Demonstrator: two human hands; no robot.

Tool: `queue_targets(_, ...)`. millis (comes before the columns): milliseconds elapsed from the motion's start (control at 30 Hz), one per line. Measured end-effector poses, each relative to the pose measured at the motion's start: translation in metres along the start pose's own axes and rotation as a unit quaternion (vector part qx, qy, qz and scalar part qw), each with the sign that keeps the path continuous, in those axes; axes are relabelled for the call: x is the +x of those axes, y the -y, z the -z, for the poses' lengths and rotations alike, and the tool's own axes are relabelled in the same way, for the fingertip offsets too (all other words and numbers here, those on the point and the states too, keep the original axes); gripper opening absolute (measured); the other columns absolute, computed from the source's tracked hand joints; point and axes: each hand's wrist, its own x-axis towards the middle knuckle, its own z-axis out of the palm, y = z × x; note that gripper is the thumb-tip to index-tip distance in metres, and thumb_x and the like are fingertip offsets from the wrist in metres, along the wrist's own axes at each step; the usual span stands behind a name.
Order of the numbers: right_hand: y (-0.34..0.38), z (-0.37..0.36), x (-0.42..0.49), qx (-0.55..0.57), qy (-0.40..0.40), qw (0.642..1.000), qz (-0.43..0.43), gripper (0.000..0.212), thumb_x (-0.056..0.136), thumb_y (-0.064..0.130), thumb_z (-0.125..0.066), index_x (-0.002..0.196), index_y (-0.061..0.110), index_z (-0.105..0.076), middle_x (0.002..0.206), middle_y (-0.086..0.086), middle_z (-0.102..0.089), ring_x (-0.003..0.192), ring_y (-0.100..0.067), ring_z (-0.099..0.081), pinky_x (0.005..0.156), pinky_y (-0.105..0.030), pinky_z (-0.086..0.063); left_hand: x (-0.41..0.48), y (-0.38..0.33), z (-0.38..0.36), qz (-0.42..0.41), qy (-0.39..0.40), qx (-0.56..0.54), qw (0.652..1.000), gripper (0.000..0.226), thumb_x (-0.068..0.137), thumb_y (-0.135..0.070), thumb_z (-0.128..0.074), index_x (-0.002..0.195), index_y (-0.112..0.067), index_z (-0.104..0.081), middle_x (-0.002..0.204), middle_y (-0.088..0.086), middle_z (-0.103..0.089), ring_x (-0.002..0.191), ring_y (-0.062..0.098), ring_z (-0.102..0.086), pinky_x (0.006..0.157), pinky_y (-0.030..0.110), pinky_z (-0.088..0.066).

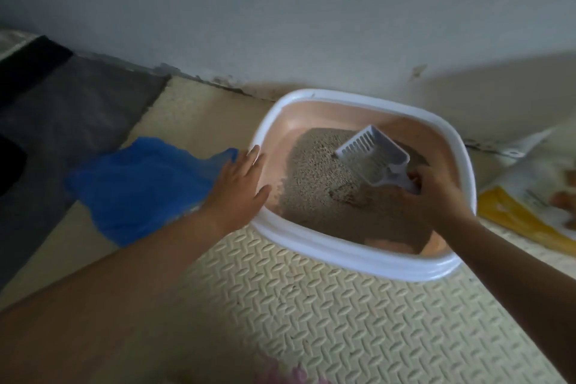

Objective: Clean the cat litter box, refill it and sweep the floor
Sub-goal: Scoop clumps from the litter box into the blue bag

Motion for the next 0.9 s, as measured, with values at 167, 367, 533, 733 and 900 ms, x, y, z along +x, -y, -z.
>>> queue_targets(167,-0.034,0.022,-0.006,-0.113,0.034,0.989,-0.085,0.031,0.086,0.028,-0.06,0.114,0.015,-0.055,0.095,-0.016,-0.067,0.086,-0.033,-0.062,0.066,-0.031,-0.039,0.029,-0.012,-0.029,-0.085,-0.01,0.075,0.994,0.071,0.09,-0.047,-0.008,0.15,-0.011,-0.017,0.159,0.006,-0.008,0.147,0.022,-0.002,0.116,0.043,-0.001)
queue_targets(367,-0.046,0.058,0.01,-0.27,0.134,0.95,-0.079,0.038,0.09,0.045,-0.053,0.112,0.014,-0.059,0.101,-0.011,-0.064,0.09,-0.028,-0.06,0.071,-0.028,-0.04,0.048,-0.005,-0.051,-0.131,-0.003,0.037,0.991,0.067,0.093,-0.048,-0.02,0.145,-0.008,-0.032,0.157,0.01,-0.017,0.146,0.026,-0.009,0.117,0.045,-0.012)
queue_targets(533,-0.046,0.041,0.011,-0.288,0.192,0.936,-0.056,0.047,0.088,0.058,-0.043,0.1,0.018,-0.065,0.077,0.003,-0.059,0.077,-0.018,-0.055,0.066,-0.027,-0.039,0.046,-0.002,-0.053,-0.153,-0.024,0.001,0.988,0.064,0.093,-0.048,-0.025,0.143,-0.011,-0.037,0.157,0.009,-0.02,0.146,0.025,-0.011,0.117,0.043,-0.014)
queue_targets(733,-0.047,0.021,0.032,-0.321,0.202,0.925,0.02,0.041,0.096,0.051,-0.036,0.097,0.021,-0.065,0.078,0.008,-0.058,0.074,-0.012,-0.051,0.051,-0.016,-0.027,0.045,-0.001,-0.057,-0.187,-0.066,-0.027,0.98,0.053,0.093,-0.035,-0.035,0.136,-0.006,-0.047,0.152,0.011,-0.032,0.144,0.026,-0.02,0.117,0.041,-0.015)
queue_targets(900,-0.059,0.015,0.051,-0.399,0.136,0.904,0.076,0.034,0.093,0.05,-0.039,0.109,0.032,-0.063,0.102,0.007,-0.065,0.096,-0.015,-0.061,0.068,-0.025,-0.048,0.041,-0.005,-0.054,-0.104,-0.098,-0.046,0.989,0.057,0.088,-0.031,-0.035,0.139,-0.005,-0.041,0.155,0.009,-0.025,0.145,0.023,-0.012,0.118,0.035,-0.005)
